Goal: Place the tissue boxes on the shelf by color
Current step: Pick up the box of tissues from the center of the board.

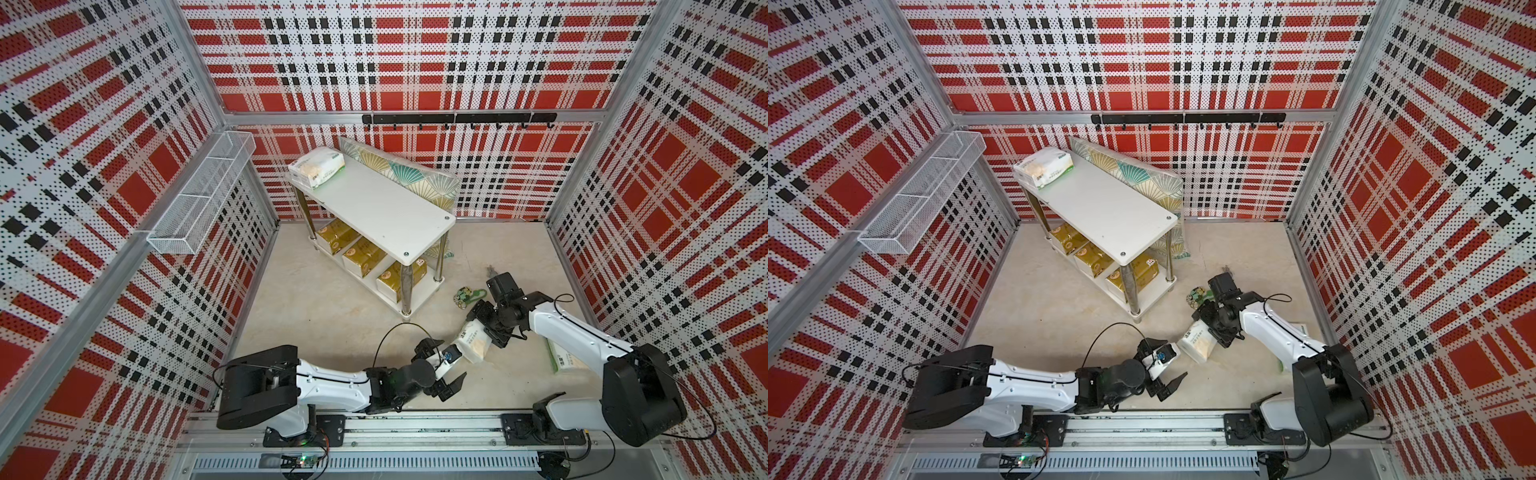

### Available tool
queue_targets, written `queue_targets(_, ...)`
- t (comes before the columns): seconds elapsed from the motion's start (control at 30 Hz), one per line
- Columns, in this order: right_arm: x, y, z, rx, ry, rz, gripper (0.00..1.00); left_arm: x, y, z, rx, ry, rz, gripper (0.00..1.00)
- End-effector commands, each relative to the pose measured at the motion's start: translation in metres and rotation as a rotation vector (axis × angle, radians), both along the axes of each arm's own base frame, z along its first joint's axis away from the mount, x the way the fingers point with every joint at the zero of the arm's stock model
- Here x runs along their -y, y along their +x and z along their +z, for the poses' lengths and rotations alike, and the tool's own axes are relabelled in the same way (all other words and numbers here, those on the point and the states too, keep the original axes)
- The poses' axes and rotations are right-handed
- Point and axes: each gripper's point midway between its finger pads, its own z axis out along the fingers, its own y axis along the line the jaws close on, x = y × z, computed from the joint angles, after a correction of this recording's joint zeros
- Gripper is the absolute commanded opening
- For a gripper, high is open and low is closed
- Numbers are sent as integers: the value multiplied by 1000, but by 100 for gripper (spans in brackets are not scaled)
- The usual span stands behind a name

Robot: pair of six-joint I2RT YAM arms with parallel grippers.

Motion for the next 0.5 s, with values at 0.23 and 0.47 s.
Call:
queue_targets(0.23,-23,9,23,57,99,-53,86,22,10,17,75,-37,23,99)
queue_targets(0.47,-30,11,31,74,133,-65,86,23,12,12,81,-22,32,99)
